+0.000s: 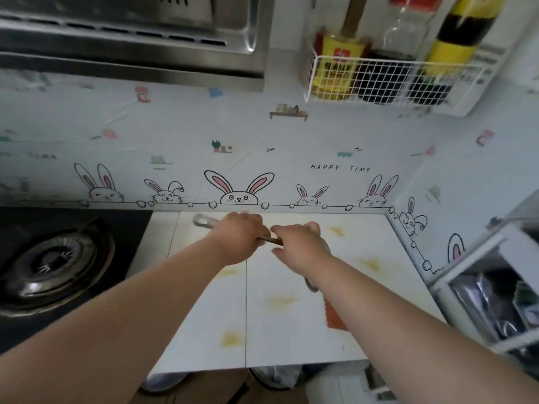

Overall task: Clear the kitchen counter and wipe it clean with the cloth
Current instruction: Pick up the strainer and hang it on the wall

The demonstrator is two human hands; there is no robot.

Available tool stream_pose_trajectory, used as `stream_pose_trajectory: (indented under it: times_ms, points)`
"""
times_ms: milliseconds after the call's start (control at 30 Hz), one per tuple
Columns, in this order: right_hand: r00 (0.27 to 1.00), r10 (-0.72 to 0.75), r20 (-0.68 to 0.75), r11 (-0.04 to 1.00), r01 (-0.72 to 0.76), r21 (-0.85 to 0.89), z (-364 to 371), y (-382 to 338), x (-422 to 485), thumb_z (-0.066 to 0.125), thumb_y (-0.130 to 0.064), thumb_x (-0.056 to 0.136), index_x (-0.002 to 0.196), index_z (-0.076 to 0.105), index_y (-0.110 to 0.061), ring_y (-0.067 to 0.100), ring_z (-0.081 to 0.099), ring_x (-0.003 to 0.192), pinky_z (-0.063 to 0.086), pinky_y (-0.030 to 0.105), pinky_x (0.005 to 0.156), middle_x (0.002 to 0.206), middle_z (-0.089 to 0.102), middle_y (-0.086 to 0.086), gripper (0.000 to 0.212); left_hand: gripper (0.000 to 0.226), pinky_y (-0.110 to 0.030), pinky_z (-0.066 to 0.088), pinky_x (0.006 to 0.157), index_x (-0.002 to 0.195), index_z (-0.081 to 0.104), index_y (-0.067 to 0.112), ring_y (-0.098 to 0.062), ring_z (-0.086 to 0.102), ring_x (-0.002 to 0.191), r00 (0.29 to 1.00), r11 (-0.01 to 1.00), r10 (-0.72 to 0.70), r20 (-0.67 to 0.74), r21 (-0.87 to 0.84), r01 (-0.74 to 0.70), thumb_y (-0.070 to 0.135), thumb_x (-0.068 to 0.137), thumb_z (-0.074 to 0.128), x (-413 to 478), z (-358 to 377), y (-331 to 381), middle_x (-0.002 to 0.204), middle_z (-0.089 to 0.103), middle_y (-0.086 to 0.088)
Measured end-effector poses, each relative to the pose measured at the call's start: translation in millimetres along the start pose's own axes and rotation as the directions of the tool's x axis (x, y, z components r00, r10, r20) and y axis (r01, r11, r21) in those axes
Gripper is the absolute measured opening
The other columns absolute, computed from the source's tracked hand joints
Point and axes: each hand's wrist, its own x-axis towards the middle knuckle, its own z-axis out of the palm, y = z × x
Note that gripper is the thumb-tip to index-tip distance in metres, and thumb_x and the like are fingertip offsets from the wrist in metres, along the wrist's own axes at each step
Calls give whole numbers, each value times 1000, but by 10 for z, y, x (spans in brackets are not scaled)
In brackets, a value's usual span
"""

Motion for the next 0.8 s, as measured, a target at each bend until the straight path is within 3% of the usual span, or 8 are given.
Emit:
stream_pose_trajectory:
  times_ms: [100, 233, 333, 433, 600, 800]
  points:
    - [998, 53, -26, 998, -52, 42, -218, 191, -73, 49, -38, 91, 101, 62, -27, 29, 58, 100, 39, 35, 80, 98, 67, 1, 19, 26, -35, 31, 93, 110, 62, 33, -19, 51, 107, 994, 987, 97, -46, 131, -90, 29, 92, 44, 132, -260, 204, 103, 58, 5]
    - [983, 151, -106, 984, -139, 112, -511, 509, -259, 52, -36, 91, 95, 63, -26, 29, 61, 95, 46, 37, 83, 95, 69, 2, 15, 30, -35, 24, 101, 116, 61, 30, -18, 48, 114, 964, 988, 157, -215, 31, -154, 25, 86, 55, 301, -518, 543, 115, 59, 6]
    - [961, 227, -156, 958, -191, 216, -691, 800, -419, 52, -30, 92, 95, 62, -23, 29, 62, 93, 48, 35, 78, 94, 69, 4, 12, 33, -32, 31, 91, 108, 67, 24, -23, 56, 103, 892, 964, 199, -407, -85, -254, 18, 76, 60, 445, -675, 844, 109, 62, 2]
    - [927, 312, -210, 909, -227, 349, -871, 1091, -557, 57, -27, 90, 94, 65, -19, 31, 64, 86, 52, 37, 74, 88, 69, 8, 12, 29, -31, 30, 90, 105, 66, 28, -18, 57, 98, 852, 958, 207, -481, -75, -275, 23, 77, 60, 630, -774, 1135, 106, 61, 6]
    - [867, 425, -260, 788, -214, 577, -1156, 1512, -652, 61, -24, 88, 86, 65, -17, 30, 67, 74, 56, 45, 73, 80, 69, 7, 9, 37, -35, 26, 101, 118, 51, 34, -9, 54, 105, 931, 969, 218, -294, -47, -242, 48, 84, 54, 987, -841, 1560, 115, 52, 12]
    - [793, 510, -334, 747, -216, 629, -1495, 1959, -624, 57, -23, 90, 75, 58, -14, 29, 67, 69, 56, 45, 67, 72, 66, 7, 18, 64, -34, 33, 99, 135, 35, 33, -8, 57, 104, 986, 980, 132, -101, -137, -145, 56, 80, 58, 1468, -893, 2051, 118, 56, 13]
